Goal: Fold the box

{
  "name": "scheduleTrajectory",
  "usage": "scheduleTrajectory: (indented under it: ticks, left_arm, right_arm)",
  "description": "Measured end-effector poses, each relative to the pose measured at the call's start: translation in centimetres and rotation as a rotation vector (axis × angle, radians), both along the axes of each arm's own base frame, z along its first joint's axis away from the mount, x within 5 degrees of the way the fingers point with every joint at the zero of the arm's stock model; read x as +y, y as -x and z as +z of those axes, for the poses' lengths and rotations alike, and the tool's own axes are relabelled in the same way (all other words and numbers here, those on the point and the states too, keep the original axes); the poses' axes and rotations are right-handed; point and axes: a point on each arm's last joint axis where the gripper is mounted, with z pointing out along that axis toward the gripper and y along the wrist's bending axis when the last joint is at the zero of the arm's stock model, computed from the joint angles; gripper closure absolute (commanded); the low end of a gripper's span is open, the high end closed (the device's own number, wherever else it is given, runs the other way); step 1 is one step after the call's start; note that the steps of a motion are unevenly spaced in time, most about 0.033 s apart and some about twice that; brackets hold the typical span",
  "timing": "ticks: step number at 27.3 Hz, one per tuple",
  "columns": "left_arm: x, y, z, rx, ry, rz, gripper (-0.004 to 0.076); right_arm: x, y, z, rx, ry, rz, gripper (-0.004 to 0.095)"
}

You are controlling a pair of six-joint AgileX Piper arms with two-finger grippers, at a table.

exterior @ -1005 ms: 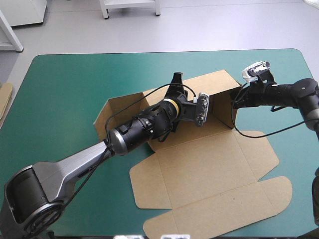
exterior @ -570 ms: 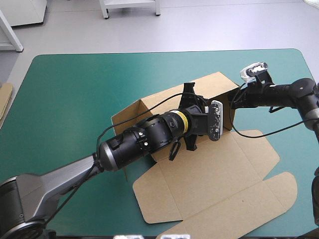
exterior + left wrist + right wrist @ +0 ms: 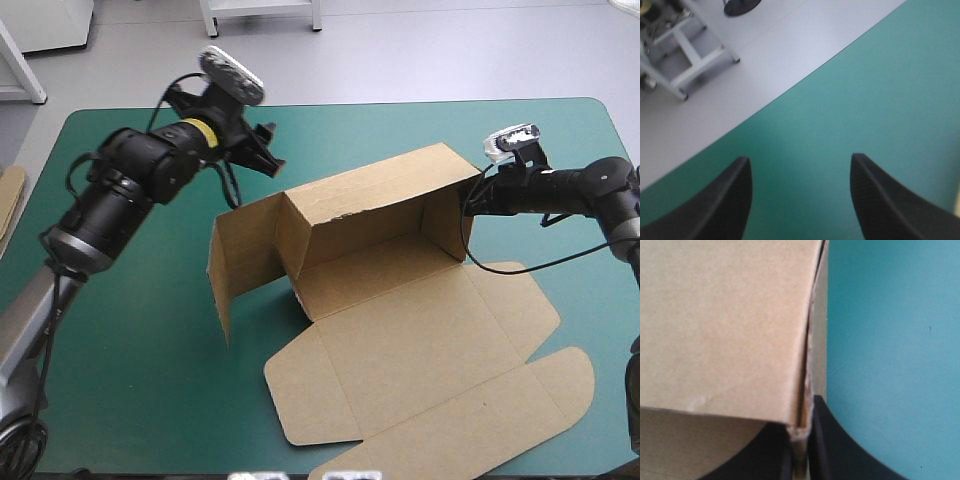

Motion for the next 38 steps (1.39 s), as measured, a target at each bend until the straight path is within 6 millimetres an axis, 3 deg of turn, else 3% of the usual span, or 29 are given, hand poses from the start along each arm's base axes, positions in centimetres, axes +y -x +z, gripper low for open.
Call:
scheduleTrajectory:
  ticks: [1,4,6,10,16,19,23,27,32,38]
  left_arm:
    - [1.3,-0.4,-0.1,0.035,0.027,0.041,0.0300]
    - [9.5,-2.0,-1.2,0.170,0.101,0.289,0.0300]
    - [13.0,-2.2,-2.2,0.225,0.097,0.399,0.0301]
    - [18.0,-1.8,-4.9,0.339,0.130,0.562,0.0301]
    - [19.7,-1.3,-7.1,0.418,0.133,0.627,0.0304]
    - [19.8,-1.3,-7.3,0.421,0.133,0.631,0.0304]
    - [19.8,-1.4,-7.2,0.401,0.143,0.628,0.0304]
    - [19.8,-1.3,-7.3,0.419,0.140,0.629,0.0304]
    - [19.8,-1.1,-7.4,0.446,0.130,0.632,0.0304]
    - [19.8,-1.0,-7.5,0.456,0.124,0.633,0.0304]
  right_arm:
    - [0.0,0.0,0.0,0.002,-0.002,-0.002,0.0925]
    - [0.0,-0.1,0.4,0.015,-0.013,-0.026,0.0925]
    - [-0.1,-0.2,0.7,0.025,-0.007,-0.030,0.0925]
    - [-0.6,-0.3,2.3,0.071,0.048,-0.069,0.0925]
    - [-1.4,0.4,5.9,0.188,0.105,-0.146,0.0923]
    - [-1.5,0.9,8.3,0.216,0.111,-0.185,0.0921]
    - [-1.4,1.1,9.4,0.228,0.163,-0.257,0.0921]
    - [-0.3,0.2,8.1,0.275,0.204,-0.263,0.0921]
    - [3.1,-2.2,4.3,0.360,0.244,-0.192,0.0921]
    - [4.5,-4.4,2.8,0.317,0.261,-0.204,0.0918]
